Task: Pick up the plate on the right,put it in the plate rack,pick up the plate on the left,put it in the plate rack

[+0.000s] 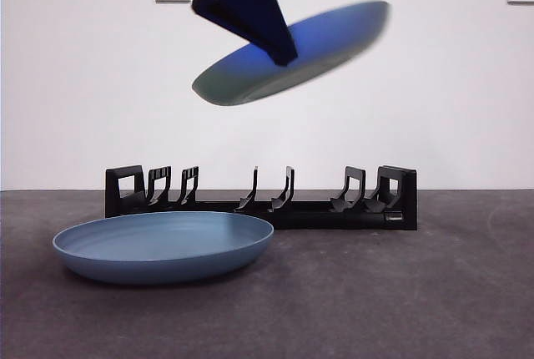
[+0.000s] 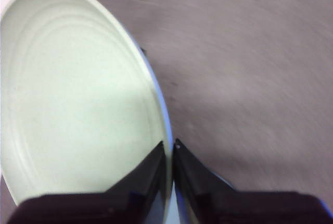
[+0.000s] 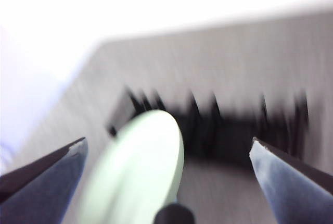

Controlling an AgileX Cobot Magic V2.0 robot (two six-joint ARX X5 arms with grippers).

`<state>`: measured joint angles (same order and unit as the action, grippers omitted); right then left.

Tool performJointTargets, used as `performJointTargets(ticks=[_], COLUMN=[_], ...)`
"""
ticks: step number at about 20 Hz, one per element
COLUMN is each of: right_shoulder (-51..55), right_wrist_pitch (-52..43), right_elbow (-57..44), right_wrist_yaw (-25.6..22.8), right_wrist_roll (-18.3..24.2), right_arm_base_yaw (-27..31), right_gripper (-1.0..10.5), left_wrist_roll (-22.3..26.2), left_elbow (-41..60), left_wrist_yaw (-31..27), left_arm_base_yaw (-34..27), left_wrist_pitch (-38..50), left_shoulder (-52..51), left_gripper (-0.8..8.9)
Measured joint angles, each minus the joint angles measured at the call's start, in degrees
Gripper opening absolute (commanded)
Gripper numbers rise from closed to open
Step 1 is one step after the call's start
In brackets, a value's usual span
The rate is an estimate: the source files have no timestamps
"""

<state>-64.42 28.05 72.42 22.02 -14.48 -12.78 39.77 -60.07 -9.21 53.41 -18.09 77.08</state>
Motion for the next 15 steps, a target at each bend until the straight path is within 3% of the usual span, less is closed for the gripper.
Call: performJointTargets(ticks=[5, 15], right_shoulder=[4.7, 5.2], right_wrist_pitch=[-4.9, -0.6], right_elbow=[0.0, 0.2], right_wrist_yaw=[0.0, 0.0], right_wrist_roll=[-1.4, -1.6], right_arm_base_yaw=[0.0, 0.0], right_gripper=[6.2, 6.2], left_wrist_roll=[-13.5, -37.0], left_elbow=[0.0, 0.0], left_wrist_yaw=[10.1, 26.2], left_arm_base_yaw=[-9.0, -25.7], left_wrist_pitch=[10.3, 26.0], left_shoulder=[0.0, 0.4], left_gripper=[-0.09, -0.09])
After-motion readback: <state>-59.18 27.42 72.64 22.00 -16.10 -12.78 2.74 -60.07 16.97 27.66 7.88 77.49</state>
